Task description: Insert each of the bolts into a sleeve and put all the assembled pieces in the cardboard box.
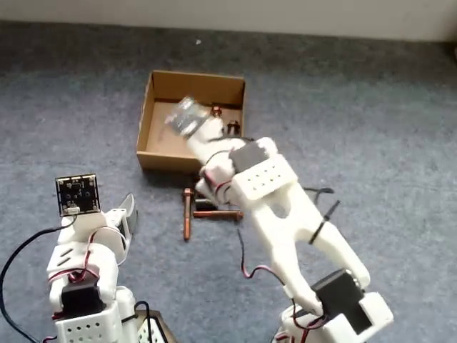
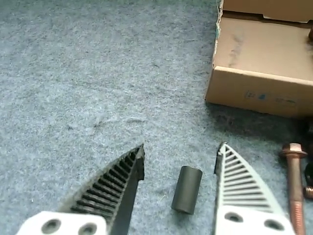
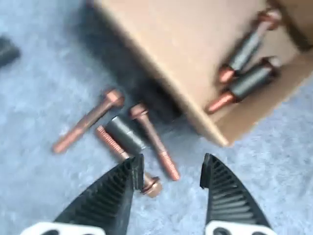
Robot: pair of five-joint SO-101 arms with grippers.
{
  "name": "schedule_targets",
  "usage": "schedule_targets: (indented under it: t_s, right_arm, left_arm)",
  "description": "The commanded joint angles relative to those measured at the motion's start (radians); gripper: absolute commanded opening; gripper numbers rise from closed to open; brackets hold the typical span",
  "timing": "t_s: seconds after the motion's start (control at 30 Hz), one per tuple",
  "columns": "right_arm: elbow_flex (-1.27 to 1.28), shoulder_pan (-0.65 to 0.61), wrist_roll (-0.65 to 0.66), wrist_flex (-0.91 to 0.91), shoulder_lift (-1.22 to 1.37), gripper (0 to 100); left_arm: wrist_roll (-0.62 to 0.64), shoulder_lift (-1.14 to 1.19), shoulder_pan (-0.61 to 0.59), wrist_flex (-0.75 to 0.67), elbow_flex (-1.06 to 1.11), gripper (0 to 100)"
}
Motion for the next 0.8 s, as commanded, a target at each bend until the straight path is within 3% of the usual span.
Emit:
schedule_targets:
  t_s: [0.0, 0.33, 0.77]
  right_arm:
    - [0.053, -0.148, 0.147, 0.004, 0.050, 17.7]
    - [-0.035, -0.154, 0.201, -0.053, 0.308, 17.6]
    - [-0.064, -0.104, 0.199, -0.153, 0.321, 17.6]
  left_arm:
    - [-0.002, -0.010, -0.002, -0.023, -0.004, 25]
    - [-0.003, -0.010, -0.002, -0.023, -0.004, 25]
    - [-0.005, -0.010, -0.002, -0.023, -0.004, 25]
